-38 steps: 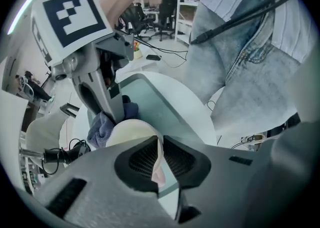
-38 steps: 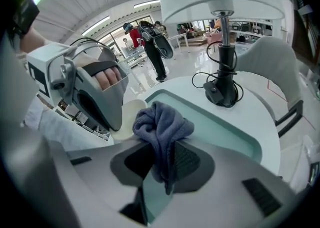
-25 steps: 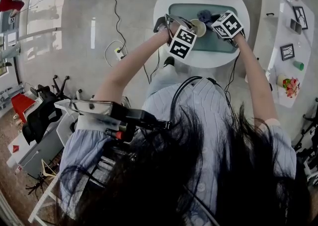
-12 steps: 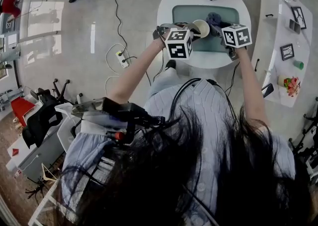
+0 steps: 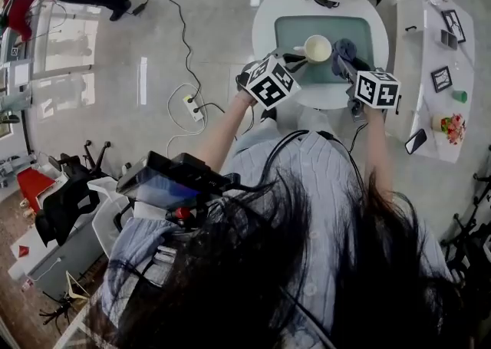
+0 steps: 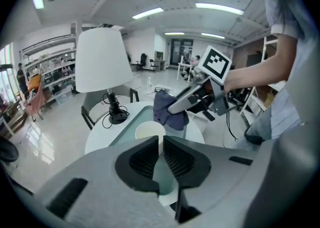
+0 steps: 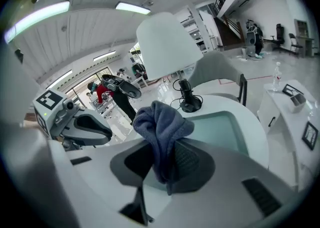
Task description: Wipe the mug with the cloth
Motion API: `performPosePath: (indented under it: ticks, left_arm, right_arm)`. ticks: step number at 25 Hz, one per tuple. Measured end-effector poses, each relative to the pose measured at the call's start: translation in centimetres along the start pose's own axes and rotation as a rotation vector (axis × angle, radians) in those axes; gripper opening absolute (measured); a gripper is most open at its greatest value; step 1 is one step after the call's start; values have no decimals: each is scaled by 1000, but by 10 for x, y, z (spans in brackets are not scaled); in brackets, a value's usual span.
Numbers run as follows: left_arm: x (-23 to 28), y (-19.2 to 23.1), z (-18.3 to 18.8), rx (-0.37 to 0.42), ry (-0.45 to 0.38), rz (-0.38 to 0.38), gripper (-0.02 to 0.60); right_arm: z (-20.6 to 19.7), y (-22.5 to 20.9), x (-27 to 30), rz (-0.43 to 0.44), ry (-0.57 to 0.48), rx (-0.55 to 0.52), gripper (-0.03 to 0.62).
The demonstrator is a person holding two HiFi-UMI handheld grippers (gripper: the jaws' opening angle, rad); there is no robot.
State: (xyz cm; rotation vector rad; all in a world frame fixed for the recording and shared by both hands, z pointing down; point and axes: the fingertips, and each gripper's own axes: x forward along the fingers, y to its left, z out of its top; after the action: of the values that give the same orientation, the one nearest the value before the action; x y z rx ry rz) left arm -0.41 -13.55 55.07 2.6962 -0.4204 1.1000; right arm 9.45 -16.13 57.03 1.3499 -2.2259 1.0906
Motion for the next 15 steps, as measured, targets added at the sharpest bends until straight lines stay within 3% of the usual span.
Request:
performPosePath:
  ticks: [7, 15]
  left_arm:
    - [-36, 2, -22, -182, -89, 73, 40]
    - [-69, -7, -48, -219, -96, 32, 40]
  right_arm:
    - [-18, 49, -26, -45, -104, 90, 95]
    - [-43, 108, -35, -74, -175, 140, 95]
